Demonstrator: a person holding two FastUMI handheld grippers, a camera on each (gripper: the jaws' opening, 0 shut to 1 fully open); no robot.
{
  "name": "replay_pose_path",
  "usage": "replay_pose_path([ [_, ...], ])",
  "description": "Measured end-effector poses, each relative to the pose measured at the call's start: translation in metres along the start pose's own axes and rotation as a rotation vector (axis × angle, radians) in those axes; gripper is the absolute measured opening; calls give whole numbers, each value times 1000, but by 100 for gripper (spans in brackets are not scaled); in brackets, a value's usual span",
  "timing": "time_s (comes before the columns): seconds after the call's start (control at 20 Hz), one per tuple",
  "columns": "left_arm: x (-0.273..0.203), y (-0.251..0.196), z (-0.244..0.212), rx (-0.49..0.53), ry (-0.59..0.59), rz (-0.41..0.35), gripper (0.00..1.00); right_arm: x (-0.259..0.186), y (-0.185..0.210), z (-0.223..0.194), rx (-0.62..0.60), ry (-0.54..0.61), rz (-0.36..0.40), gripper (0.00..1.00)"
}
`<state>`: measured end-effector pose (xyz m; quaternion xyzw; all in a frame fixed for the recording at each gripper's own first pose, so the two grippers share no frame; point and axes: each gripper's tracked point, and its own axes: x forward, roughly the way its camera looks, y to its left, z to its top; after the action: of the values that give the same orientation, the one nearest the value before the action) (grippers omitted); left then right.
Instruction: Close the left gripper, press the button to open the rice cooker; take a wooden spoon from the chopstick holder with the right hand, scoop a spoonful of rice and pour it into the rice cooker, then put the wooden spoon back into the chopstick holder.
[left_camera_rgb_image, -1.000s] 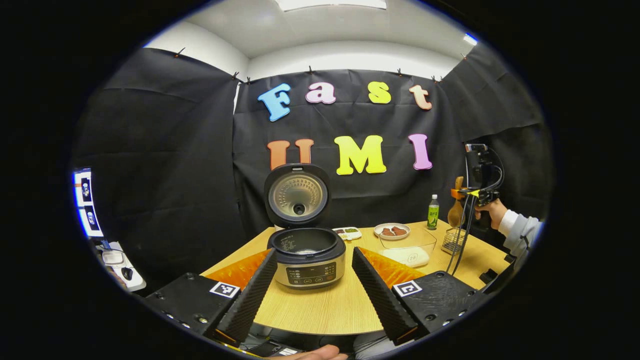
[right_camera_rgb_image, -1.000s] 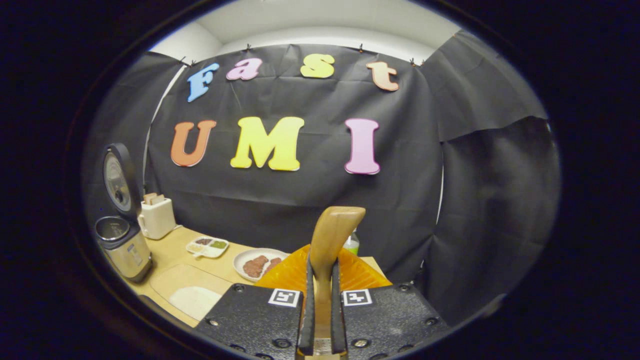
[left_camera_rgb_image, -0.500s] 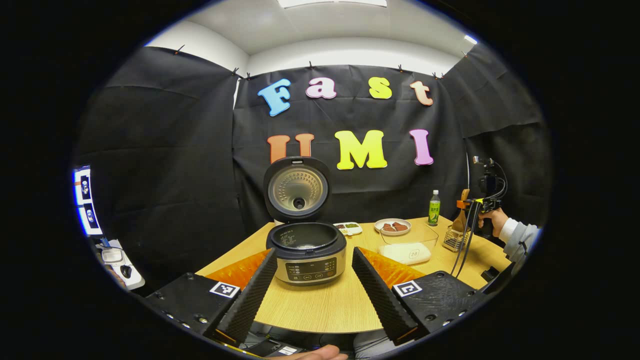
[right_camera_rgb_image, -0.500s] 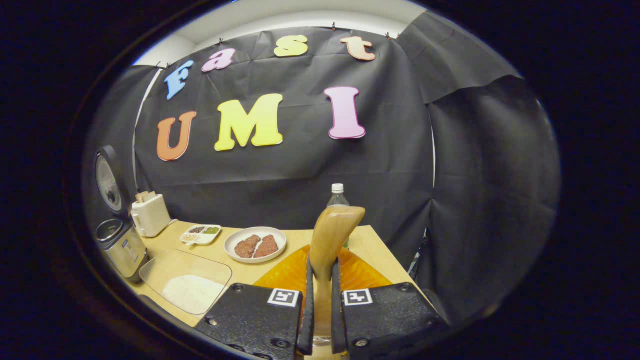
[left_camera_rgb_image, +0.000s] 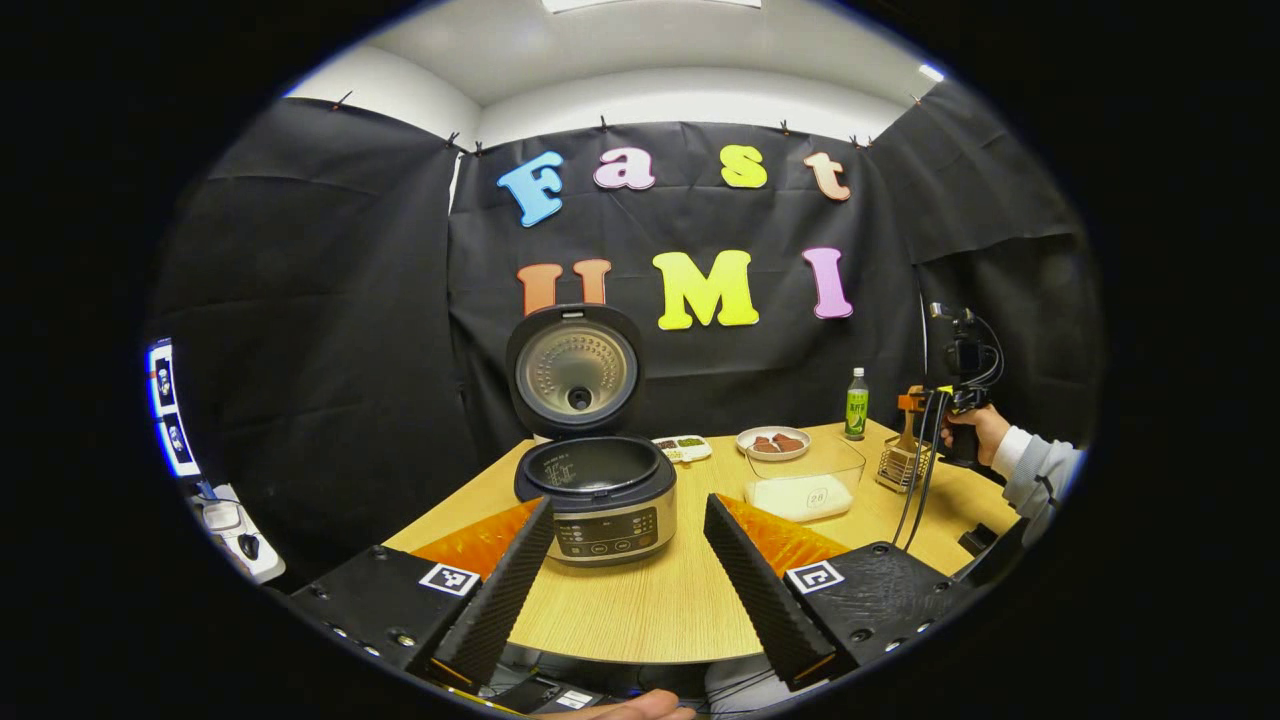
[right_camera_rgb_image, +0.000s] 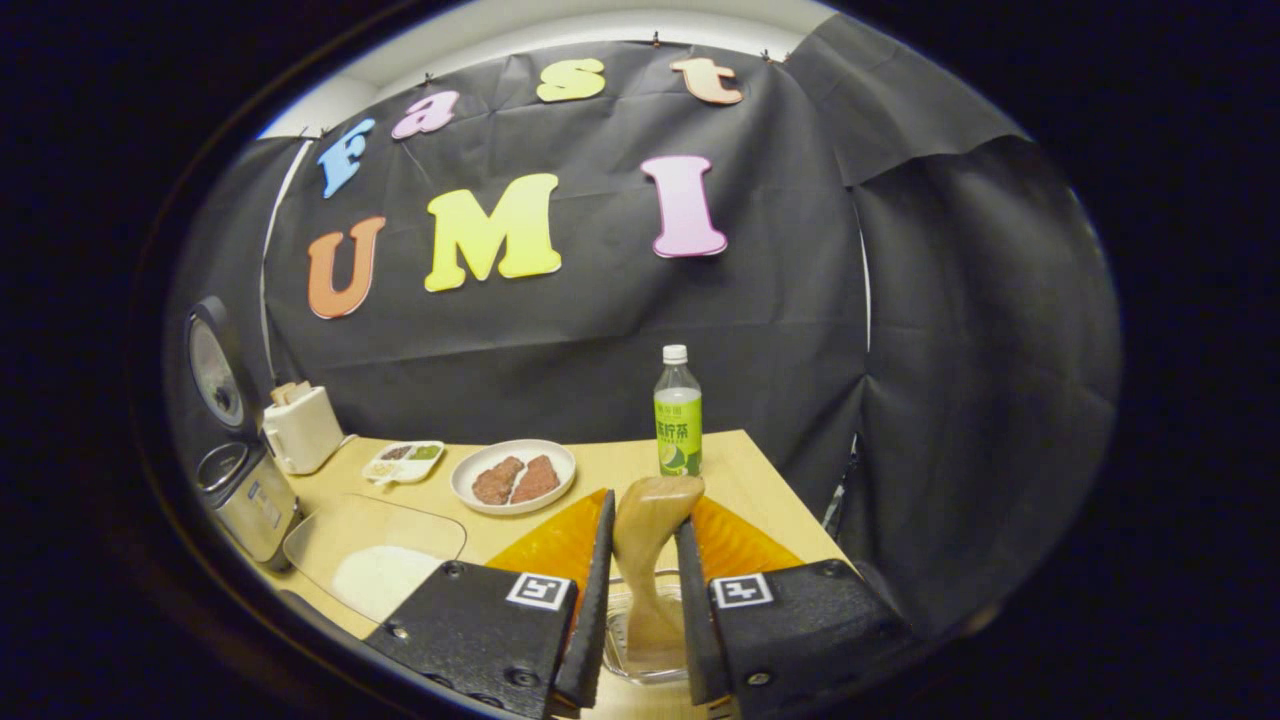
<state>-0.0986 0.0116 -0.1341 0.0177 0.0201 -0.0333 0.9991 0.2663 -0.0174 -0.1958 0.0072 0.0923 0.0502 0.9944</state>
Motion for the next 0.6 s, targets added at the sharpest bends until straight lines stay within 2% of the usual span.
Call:
replay_pose_path([
  [0.25,4,-1,-1,-3,5,-4,96,-10,0,15,-9,-28,-10,48],
  [0.35,7,-2,1,-10,4,-4,96,-11,1,18,-17,-30,-5,56],
  [0.4,7,-5,1,-15,5,-7,96,-12,-1,20,-17,-29,-15,70],
  [0.45,8,-7,3,-17,3,-10,96,-14,-2,23,-16,-30,-25,77],
  [0.6,16,-11,16,-22,-9,-19,96,-26,-3,37,-2,-50,-49,85],
])
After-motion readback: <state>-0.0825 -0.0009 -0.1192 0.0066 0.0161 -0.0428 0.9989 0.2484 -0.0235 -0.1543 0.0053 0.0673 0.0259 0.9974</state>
